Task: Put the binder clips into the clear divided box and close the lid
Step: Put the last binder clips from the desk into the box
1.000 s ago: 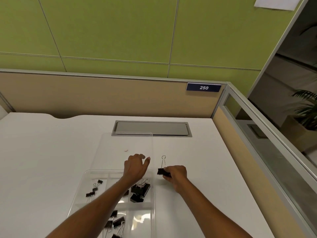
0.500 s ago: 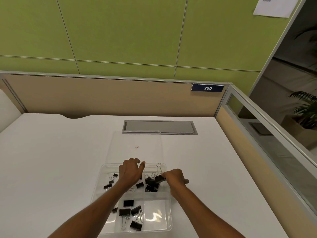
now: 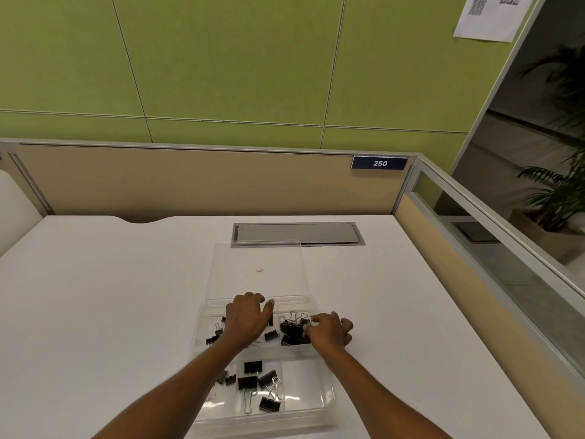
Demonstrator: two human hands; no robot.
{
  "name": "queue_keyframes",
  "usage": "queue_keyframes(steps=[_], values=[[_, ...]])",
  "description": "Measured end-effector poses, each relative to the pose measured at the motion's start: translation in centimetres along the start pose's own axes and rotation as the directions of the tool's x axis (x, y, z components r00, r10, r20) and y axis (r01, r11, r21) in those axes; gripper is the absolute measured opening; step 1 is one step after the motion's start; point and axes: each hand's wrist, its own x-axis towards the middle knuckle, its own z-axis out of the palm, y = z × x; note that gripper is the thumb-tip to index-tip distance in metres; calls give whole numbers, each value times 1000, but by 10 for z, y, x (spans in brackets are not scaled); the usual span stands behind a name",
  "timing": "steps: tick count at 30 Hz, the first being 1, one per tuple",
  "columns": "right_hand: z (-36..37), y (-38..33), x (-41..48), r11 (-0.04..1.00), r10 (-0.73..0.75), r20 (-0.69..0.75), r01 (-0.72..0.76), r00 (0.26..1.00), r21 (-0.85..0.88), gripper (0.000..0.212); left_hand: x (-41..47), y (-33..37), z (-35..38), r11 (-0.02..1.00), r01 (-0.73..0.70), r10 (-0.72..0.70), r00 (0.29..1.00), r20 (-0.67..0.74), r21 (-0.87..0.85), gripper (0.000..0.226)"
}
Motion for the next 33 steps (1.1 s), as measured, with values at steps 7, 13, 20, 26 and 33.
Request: queue_keyframes(steps=[7, 13, 20, 26, 33], values=[[4, -7, -5, 996, -92, -98, 93, 991, 6, 36, -1, -7, -9, 999, -18, 18, 1000, 2, 40, 49], [8, 5, -1, 827, -536, -222, 453, 814, -333, 39, 6, -14, -12, 999, -1, 2, 1000, -7, 48, 47], [11, 12, 19, 630, -653, 0, 543, 757, -555, 28, 19, -16, -8, 998, 37, -37, 999, 9, 48, 47], [6, 13, 36, 540, -685, 134, 622, 717, -567, 16, 36, -18, -3, 997, 43, -44, 999, 9, 63, 48], [2, 1, 57, 640, -750, -71, 694, 658, -329, 12, 49, -17, 7, 987, 16, -18, 1000, 12, 161, 49]])
